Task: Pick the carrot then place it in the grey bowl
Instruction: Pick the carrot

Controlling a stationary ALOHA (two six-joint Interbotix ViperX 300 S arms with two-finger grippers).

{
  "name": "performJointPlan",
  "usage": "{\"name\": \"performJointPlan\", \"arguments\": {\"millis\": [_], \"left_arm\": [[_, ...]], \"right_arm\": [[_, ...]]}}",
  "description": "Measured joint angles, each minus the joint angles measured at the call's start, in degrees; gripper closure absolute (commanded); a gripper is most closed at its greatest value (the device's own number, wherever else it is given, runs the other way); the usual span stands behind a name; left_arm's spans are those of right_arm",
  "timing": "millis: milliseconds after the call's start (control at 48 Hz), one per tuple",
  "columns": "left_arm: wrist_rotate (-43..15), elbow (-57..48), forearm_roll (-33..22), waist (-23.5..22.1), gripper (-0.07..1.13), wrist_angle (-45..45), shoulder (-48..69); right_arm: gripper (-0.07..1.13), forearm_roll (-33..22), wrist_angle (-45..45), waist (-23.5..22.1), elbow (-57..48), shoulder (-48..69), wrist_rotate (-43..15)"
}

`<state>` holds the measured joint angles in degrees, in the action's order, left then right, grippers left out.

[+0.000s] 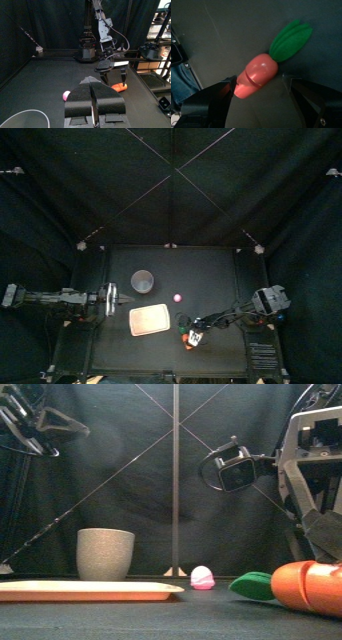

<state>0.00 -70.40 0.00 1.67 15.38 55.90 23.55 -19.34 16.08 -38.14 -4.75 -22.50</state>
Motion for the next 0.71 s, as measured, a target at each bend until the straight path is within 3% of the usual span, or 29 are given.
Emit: {"name": "performJointPlan", "arguments": {"millis": [458,604,708], "left_arm": [[0.0,-0.1,0.0,0.0,1.06,0.0,0.0],[0.0,-0.1,0.1,0.0,1.06,0.0,0.0],[0.0,-0.1,0.1,0.0,1.06,-0.2,0.0]], "right_arm": [[0.05,-1.3,-4.1,0.9,5.1,-4.9,0.0],[0.19,-1.5,-4.2,1.1,5.5,-5.7,0.1],[0.37,-1.4,-4.3,1.2,6.1,-6.4,0.0]]}}
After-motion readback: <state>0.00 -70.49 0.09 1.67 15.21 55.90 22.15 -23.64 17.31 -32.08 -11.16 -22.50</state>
